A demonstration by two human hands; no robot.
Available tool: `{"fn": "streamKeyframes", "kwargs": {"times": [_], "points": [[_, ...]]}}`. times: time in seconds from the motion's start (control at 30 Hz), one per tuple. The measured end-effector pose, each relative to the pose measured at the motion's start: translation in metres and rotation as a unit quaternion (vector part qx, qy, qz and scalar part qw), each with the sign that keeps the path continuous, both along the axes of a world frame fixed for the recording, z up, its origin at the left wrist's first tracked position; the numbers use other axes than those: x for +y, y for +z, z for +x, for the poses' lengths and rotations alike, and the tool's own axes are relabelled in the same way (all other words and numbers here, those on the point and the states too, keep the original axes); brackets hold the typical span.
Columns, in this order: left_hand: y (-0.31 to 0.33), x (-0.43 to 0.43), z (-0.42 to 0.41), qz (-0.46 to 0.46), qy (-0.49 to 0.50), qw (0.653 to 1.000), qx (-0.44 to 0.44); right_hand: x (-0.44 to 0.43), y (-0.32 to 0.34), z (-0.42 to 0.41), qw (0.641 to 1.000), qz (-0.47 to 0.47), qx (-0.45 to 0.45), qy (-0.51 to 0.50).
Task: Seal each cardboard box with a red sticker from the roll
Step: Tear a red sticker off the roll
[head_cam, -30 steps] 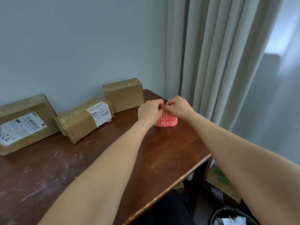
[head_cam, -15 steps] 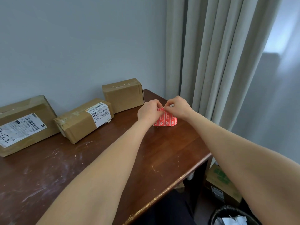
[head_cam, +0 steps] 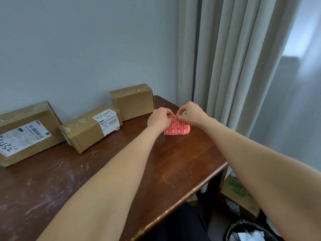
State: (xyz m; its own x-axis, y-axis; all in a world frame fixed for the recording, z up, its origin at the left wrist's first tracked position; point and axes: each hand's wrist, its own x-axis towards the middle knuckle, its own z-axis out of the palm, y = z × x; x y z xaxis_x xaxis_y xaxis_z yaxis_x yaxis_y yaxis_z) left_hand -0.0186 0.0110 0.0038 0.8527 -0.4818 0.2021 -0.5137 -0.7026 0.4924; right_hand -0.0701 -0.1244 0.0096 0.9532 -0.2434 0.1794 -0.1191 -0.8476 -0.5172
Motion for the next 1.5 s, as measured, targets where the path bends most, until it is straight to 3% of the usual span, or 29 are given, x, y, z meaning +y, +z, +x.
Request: {"fn": "streamKeyframes", "kwargs": {"times": [0.37, 1.13, 1.5], "points": [[0.0, 0.002, -0.006, 0.023, -0.007, 0.996, -0.082, 0.001, 0.003, 0.002, 1.0, 0.004, 0.012, 0.0], [-0.008, 0.004, -0.01, 0.005, -0.033, 0.991, -0.132, 0.005, 0.005, 0.0, 0.999, 0.027, 0.016, -0.015], [-0.008, -0.001, -0.002, -0.069, 0.028, 0.997, 0.031, 0.005, 0.005, -0.003, 1.0, 0.006, 0.018, 0.002]]}}
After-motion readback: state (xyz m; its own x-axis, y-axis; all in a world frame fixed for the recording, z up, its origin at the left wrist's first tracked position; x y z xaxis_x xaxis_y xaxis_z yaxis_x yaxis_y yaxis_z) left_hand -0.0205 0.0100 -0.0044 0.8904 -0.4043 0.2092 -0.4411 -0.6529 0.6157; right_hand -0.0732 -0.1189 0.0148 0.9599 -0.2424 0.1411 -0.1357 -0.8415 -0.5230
